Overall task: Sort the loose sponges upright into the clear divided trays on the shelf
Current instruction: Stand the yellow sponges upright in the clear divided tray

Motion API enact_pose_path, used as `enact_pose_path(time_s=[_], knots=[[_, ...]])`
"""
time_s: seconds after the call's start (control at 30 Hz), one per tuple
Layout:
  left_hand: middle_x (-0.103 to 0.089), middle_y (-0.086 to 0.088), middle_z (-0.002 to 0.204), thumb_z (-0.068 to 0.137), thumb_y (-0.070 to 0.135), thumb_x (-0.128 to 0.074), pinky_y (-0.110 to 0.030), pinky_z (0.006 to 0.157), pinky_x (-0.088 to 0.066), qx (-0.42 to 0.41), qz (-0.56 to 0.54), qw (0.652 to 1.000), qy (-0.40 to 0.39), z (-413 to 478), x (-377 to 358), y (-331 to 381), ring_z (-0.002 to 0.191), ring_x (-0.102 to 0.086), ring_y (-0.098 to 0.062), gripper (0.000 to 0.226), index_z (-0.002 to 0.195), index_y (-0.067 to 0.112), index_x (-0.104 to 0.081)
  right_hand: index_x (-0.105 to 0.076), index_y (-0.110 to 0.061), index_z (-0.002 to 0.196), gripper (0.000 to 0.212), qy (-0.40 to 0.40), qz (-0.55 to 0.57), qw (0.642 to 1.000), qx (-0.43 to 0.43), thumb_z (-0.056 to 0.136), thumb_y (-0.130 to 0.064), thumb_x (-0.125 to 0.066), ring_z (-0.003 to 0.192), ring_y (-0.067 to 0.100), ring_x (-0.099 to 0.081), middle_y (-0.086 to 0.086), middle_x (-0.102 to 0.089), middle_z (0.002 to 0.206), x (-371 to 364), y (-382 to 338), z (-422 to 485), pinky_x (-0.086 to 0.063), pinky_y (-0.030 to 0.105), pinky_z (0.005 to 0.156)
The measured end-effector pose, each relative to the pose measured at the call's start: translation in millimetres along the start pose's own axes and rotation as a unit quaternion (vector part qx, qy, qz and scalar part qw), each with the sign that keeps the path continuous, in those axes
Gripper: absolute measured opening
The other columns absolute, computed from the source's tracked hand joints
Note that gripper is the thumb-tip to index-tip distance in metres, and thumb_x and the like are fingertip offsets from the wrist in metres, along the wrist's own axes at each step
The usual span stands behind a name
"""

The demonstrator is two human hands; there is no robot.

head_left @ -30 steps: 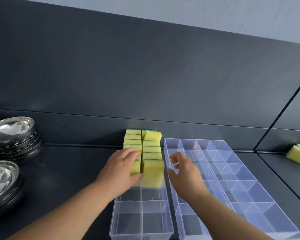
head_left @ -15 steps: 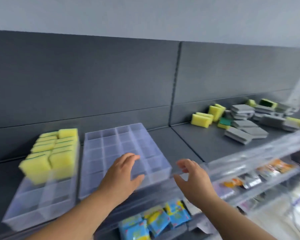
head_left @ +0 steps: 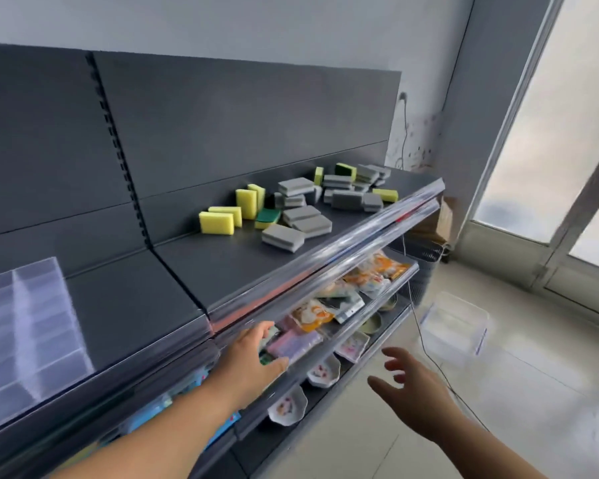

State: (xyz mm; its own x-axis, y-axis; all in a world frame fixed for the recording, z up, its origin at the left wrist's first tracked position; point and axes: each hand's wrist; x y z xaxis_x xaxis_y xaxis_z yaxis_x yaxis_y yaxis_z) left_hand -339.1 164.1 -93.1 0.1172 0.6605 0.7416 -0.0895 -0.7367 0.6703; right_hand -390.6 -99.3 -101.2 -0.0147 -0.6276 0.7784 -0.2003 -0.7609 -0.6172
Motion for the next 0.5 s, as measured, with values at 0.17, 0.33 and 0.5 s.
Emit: enact_pose_path(time_s=[0.17,0.33,0.5], knots=[[-0.049,0.006,0.133,0.083,0.035,-0.068,-0.023,0.09,-0.039,-0.001,-0.011,1.0,0.005,70,-8,5,0.116,-0.05,-0.012,0.059,0.134,0.03,-0.04,-0.043,-0.034,0.132,0.059,0.001,0.012,1.0,0.0,0.08,-0.05,-0.067,0.098,0.008,-0.055,-0.011,-0.058,0.114,7,2,64,-0.046,0.025,0.088],[-0.047,0.002,0.134,0.084,0.032,-0.069,-0.023,0.093,-0.038,-0.004,-0.053,0.997,0.056,169,11,-4,0.121,-0.048,-0.014,0.063,0.138,0.023,-0.039,-0.038,-0.035,0.137,0.064,0.012,0.033,0.999,0.032,0.081,-0.047,-0.067,0.101,0.009,-0.057,-0.012,-0.057,0.114,13,-32,162,-0.047,0.024,0.085],[-0.049,0.0,0.131,0.085,0.027,-0.068,-0.024,0.091,-0.036,0.043,-0.083,0.985,0.146,261,51,-19,0.121,-0.048,-0.017,0.056,0.135,0.018,-0.043,-0.036,-0.036,0.138,0.065,0.001,0.076,0.995,0.061,0.082,-0.045,-0.068,0.108,0.007,-0.055,-0.011,-0.056,0.119,26,-89,267,-0.051,0.023,0.081]])
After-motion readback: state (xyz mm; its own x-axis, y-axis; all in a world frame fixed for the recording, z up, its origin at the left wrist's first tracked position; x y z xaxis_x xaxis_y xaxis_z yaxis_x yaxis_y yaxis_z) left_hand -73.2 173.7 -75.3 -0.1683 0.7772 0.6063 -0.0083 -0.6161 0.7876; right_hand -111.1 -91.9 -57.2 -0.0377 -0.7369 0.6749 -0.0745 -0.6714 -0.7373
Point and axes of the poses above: each hand's wrist, its own z-axis towards the middle knuckle, its own x-axis out of the back of the hand, y = z × x
